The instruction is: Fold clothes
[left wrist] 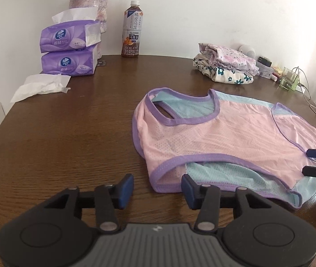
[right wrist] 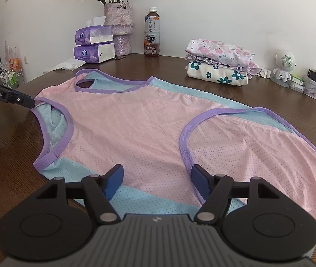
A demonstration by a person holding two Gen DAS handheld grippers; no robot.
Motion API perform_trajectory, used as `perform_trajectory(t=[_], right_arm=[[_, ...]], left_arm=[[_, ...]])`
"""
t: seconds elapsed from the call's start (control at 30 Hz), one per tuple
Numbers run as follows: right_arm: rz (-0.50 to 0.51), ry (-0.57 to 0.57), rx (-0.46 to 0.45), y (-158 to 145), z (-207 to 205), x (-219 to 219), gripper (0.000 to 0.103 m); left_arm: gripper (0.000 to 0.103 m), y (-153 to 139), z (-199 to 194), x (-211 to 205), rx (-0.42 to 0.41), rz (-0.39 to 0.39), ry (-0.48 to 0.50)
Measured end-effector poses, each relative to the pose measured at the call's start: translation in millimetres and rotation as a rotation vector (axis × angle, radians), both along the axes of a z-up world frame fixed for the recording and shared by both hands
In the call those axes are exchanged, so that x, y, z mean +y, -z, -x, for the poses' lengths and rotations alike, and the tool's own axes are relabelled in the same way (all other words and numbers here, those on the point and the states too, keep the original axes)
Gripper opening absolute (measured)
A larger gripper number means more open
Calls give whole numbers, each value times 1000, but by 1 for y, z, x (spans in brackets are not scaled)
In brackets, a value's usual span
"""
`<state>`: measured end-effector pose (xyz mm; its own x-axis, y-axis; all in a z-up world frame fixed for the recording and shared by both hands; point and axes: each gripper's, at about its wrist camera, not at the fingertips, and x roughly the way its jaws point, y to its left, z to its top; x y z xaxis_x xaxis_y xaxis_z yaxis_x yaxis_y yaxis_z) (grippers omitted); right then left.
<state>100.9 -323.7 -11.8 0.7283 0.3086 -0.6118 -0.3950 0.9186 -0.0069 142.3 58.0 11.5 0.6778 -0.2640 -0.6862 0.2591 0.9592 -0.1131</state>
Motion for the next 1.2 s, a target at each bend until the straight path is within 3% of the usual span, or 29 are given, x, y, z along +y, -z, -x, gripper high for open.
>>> perform_trajectory(t=[0.03,0.1,0.13,0.23,0.43,0.5,0.57,0.6,0.67,0.77,0.9,0.97,1.1,1.17,1.2], right_arm=[[0,0,0,0,0,0,69],[0,1,0,0,0,0,69],[-1,1,1,0,0,0,69],[1,2,0,0,1,0,69],[2,-4,-1,0,2,-1,69],[3,-9,-1,0,2,-2,69],[3,-10,-1,0,3,-3,69],[2,-10,-1,-1,3,-3,70],[2,-11,0,-1,4,-4,70],[2,-11,0,-1,4,-4,70],[0,-9,3,-1,4,-5,70],[0,-9,4,-1,3,-5,71],[-3,-12,6,-1,3,-6,72],[-4,-14,7,-1,3,-6,73],[-4,-15,8,-1,3,-6,73]], left_arm=[[42,0,-1,-1,-6,5,-7],[21,2,-3,1,-5,37,-10],[0,3,-4,2,3,52,-15],[1,3,1,0,-21,-3,-41],[2,-3,22,-15,-42,-226,17],[12,-8,25,-19,-46,-233,40],[43,-20,23,-19,-86,-203,39],[46,-28,21,-19,-113,-182,38],[46,-41,11,-21,-143,-146,33],[46,-53,-22,-32,-149,-161,39],[43,-42,-75,-46,-103,-244,14],[32,-32,-95,-52,-76,-273,14],[30,-12,-124,-60,-34,-319,18],[2,-7,-131,-61,-25,-320,16],[2,-6,-134,-61,-24,-318,7]])
